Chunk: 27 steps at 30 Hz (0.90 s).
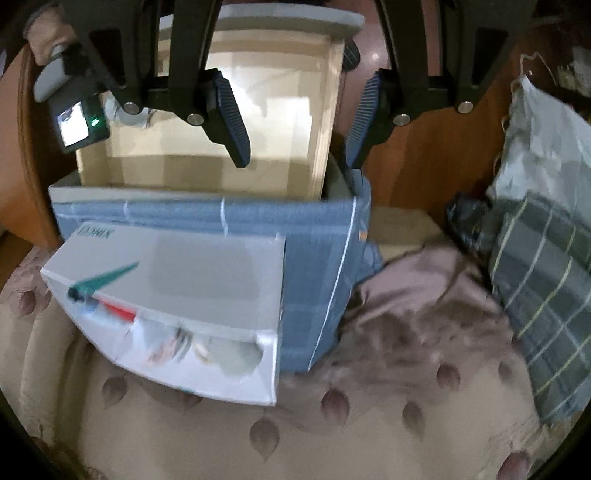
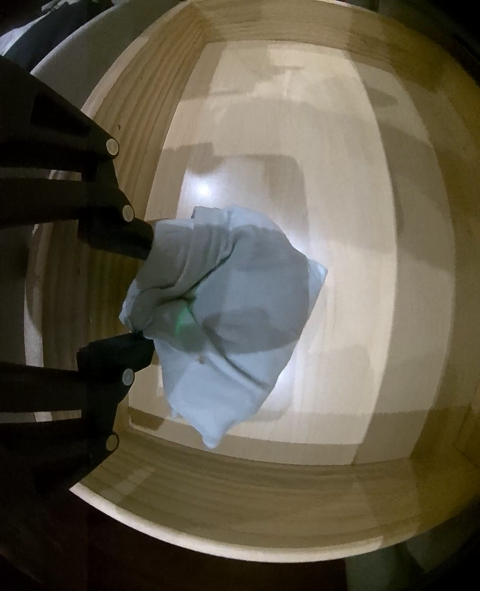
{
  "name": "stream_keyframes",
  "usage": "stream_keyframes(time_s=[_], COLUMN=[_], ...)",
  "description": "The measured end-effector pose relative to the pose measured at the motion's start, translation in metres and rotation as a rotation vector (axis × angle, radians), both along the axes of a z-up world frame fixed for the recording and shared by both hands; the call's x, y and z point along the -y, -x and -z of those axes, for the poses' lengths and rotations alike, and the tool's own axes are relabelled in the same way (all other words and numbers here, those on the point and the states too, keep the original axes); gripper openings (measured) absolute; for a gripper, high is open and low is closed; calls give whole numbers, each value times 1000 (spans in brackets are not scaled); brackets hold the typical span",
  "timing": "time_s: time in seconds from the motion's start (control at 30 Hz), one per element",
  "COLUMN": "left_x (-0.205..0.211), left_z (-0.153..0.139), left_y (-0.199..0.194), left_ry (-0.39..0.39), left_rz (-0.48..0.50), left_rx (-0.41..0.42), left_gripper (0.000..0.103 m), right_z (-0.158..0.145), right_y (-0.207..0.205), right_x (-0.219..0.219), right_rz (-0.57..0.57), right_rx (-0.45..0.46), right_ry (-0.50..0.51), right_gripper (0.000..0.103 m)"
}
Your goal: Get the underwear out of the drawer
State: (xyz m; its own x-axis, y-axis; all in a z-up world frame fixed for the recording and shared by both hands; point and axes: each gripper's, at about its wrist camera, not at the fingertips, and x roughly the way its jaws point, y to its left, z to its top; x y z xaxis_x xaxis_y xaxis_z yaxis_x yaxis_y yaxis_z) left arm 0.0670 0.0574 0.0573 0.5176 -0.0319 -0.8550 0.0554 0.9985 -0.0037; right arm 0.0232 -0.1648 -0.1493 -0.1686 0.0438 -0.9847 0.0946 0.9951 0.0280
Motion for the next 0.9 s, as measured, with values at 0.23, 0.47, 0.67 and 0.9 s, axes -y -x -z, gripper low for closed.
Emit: stream_keyframes(time_s=[0.23,0.47,0.67,0.9], left_x=[11,24,26,24], left_z=[45,60,73,74], left_y=[17,25,28,30], left_ry=[-8,-51,-79,-65], left_rz=[-29,-24,-18,-25], left_rx=[-47,-38,-21,2], left_gripper=[55,55,55,55], right_z=[-16,-43,-70,-87], right_y=[2,7,13,23], right_x=[7,8,7,17], right_rz=[14,6,6,28], right_rx=[70,191,312,380], right_ry=[5,60,93,52], right_gripper=[32,31,27,22])
